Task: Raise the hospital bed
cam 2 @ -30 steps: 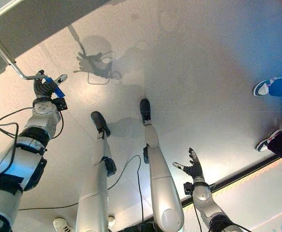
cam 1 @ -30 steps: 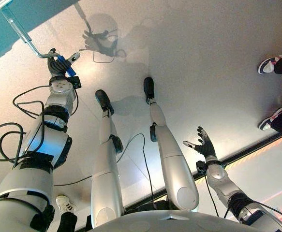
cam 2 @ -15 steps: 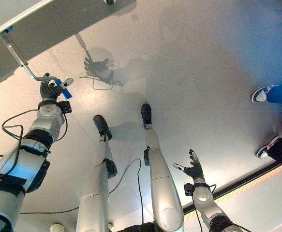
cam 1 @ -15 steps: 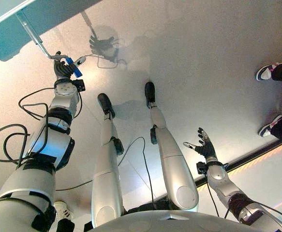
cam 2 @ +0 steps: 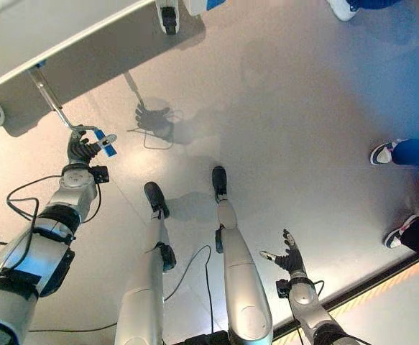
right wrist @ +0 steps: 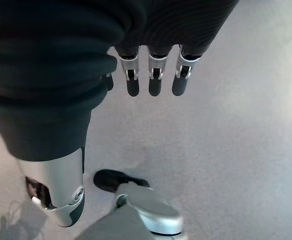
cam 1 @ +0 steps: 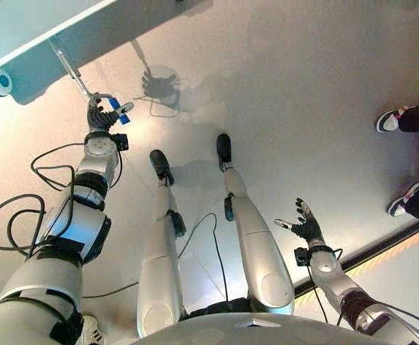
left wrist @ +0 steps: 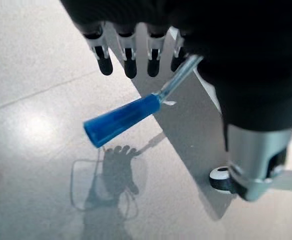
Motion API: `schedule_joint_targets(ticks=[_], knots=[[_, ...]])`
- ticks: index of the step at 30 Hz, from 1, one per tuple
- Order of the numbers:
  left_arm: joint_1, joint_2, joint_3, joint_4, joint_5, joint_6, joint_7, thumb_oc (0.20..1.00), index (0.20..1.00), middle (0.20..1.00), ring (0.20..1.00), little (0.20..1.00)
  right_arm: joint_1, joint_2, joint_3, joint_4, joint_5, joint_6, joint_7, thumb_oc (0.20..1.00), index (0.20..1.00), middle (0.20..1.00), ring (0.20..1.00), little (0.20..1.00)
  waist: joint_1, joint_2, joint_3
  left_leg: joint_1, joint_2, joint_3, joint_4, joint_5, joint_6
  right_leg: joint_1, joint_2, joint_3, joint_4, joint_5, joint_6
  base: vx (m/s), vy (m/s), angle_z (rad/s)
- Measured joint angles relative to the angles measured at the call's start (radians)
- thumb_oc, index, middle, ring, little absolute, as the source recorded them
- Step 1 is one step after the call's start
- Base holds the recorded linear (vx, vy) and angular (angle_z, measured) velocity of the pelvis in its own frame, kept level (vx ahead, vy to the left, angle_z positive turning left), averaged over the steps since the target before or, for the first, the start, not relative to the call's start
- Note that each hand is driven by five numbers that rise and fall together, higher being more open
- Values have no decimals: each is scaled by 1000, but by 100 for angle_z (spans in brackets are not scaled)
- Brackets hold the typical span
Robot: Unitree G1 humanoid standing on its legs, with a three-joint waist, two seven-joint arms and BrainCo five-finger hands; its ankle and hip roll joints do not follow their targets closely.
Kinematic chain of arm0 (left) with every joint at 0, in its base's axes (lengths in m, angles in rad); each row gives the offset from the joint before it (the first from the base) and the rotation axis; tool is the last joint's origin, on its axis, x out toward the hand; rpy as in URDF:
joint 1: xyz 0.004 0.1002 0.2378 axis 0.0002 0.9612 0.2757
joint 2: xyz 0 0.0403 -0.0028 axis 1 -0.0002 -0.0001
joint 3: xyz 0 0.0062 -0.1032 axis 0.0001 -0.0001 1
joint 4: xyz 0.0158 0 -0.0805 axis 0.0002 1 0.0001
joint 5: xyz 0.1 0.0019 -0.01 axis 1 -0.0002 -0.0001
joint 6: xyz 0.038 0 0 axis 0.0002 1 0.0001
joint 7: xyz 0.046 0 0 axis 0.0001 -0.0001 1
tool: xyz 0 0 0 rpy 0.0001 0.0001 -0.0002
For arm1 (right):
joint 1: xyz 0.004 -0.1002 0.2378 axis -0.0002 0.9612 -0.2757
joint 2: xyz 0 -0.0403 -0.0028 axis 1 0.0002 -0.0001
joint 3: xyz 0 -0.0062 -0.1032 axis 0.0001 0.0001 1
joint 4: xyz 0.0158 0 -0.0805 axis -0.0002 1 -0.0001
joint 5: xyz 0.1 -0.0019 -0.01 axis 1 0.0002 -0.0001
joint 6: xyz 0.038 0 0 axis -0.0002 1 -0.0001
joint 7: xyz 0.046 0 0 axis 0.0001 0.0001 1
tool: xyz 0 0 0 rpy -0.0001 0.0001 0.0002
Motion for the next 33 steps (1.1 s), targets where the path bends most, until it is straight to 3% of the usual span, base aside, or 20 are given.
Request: schedule_joint_targets(ticks=[5,11,21,29,33], knots=[[60,-8,9,-19,35,0,-8,1000,1000,1000,1000,1000,0,3,0,10,-1,10,2,1000,1000,1000,1000,1000,2,0,0,39,2,-5,0,-3,-3,46,1,-5,-10,-2,2,0,0,0],[201,-65,43,-55,85,0,-23,1000,1000,1000,1000,1000,-7,23,-9,62,-19,34,21,1000,1000,1000,1000,1000,35,1,1,140,2,-17,0,-19,-7,153,1,-7,-17,-17,4,11,22,2],[505,-235,81,-55,227,8,-24,1000,1000,1000,1000,1000,-30,84,-51,157,-60,72,25,1000,1000,1000,1000,1000,110,11,-3,297,4,-18,0,-47,-12,312,-1,-7,-28,-37,3,58,19,0],[667,-333,87,-16,270,19,-23,1000,1000,1000,1000,1000,-17,83,-97,260,-69,103,41,1000,1000,1000,1000,1000,129,76,-123,359,9,-19,-3,-66,-14,373,2,-10,-25,-58,1,83,-24,0],[702,-376,20,-15,363,28,-23,1000,1000,1000,1000,1000,-17,99,-104,329,-99,122,43,1000,1000,1000,1000,1000,136,98,-173,399,14,-30,-5,-77,-15,417,6,-19,-24,-72,-3,74,-24,7]])
